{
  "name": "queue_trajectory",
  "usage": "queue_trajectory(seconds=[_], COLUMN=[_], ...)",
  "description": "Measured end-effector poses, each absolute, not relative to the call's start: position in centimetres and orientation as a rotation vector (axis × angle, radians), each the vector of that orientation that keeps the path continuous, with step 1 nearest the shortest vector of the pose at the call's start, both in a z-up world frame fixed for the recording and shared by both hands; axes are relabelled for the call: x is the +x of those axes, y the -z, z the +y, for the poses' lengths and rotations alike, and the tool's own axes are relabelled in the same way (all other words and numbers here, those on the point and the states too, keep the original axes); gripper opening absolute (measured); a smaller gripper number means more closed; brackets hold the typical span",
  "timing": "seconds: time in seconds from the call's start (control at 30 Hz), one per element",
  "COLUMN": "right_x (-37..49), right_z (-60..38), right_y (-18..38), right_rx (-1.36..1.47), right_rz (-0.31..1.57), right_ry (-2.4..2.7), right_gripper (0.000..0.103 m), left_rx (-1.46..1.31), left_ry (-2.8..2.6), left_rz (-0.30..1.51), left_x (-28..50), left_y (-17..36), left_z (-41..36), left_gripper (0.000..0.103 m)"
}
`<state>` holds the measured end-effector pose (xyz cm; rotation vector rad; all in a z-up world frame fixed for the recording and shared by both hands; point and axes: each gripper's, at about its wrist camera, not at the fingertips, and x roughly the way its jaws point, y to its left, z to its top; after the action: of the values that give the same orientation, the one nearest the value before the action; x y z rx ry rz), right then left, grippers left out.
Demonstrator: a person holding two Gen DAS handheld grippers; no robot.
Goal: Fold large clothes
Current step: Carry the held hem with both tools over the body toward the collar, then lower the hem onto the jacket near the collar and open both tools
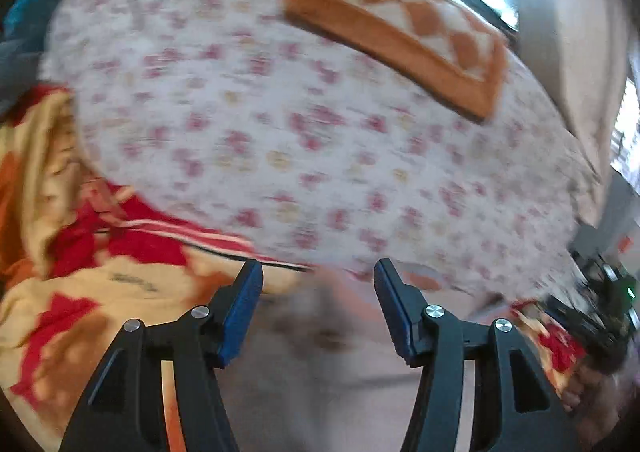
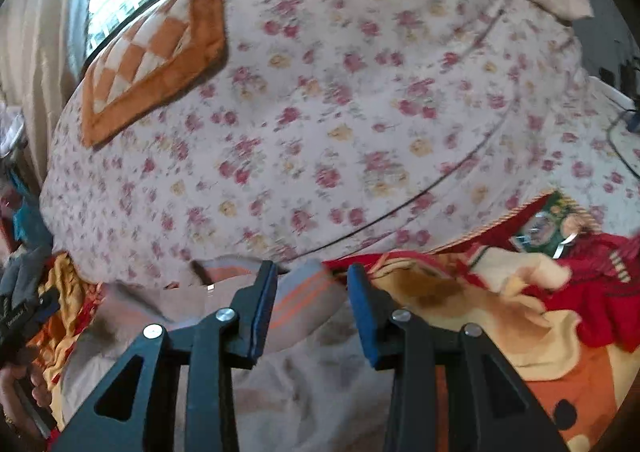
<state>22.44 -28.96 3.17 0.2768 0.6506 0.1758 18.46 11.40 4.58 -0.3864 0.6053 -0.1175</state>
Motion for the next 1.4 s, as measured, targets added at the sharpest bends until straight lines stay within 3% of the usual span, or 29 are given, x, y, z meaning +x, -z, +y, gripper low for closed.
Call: queue_trajectory(seconds=[0.1, 0.2, 0.3, 0.37, 0.43, 0.63, 0.77, 0.87, 0.9, 0.93, 1.0, 1.13, 1.27, 1.4], right_x=[23.8, 25.8, 28.5, 29.5, 30.4, 30.5, 28.6, 26.1, 25.1, 23.7, 21.5, 18.8, 21.2, 21.7], right_z=[-26.6, -24.3, -25.5, -26.7, -28.0, -28.0, -27.5, -25.5, -24.7, -23.2, -21.2, -17.6, -19.0, -20.0], right_y=[-2.7, -0.5, 3.8, 6.0, 6.8, 6.9, 3.3, -1.3, -2.3, -3.0, -3.5, -1.0, 4.1, 5.4], right_rx=[0.229, 0.131, 0.12, 0.132, 0.208, 0.195, 0.144, 0.116, 0.116, 0.096, 0.036, -0.086, -0.064, -0.01], right_rz=[0.716, 0.824, 0.934, 0.968, 0.974, 0.966, 0.859, 0.771, 0.761, 0.761, 0.75, 0.794, 0.959, 0.964], right_ry=[-0.23, -0.249, -0.19, -0.163, -0.169, -0.162, -0.138, -0.176, -0.212, -0.25, -0.265, -0.296, -0.238, -0.278], right_gripper=[0.026, 0.024, 0.023, 0.016, 0.01, 0.01, 0.01, 0.018, 0.026, 0.041, 0.056, 0.055, 0.055, 0.057], left_rx=[-0.299, -0.191, -0.114, -0.136, -0.257, -0.27, -0.274, -0.264, -0.268, -0.273, -0.256, -0.209, -0.19, -0.163], left_ry=[0.189, 0.173, 0.029, -0.042, -0.018, -0.044, -0.055, -0.094, -0.082, -0.057, -0.01, 0.042, 0.035, 0.025], left_rz=[0.677, 0.756, 0.873, 0.962, 0.967, 0.948, 0.92, 0.894, 0.872, 0.845, 0.797, 0.845, 1.031, 0.996], left_x=[20.4, 22.7, 24.4, 25.2, 25.3, 24.9, 23.7, 22.3, 21.9, 21.4, 20.1, 19.4, 20.6, 21.2], left_y=[-3.9, -1.9, 1.8, 4.6, 5.2, 5.0, 4.2, 2.1, 1.0, 0.0, -1.9, -1.4, 3.7, 4.0], left_z=[7.0, 4.5, 5.6, 7.9, 9.7, 10.2, 10.3, 9.9, 9.6, 9.3, 8.0, 4.9, 4.2, 3.8], left_gripper=[0.042, 0.041, 0.037, 0.031, 0.031, 0.028, 0.028, 0.028, 0.028, 0.028, 0.028, 0.028, 0.028, 0.034])
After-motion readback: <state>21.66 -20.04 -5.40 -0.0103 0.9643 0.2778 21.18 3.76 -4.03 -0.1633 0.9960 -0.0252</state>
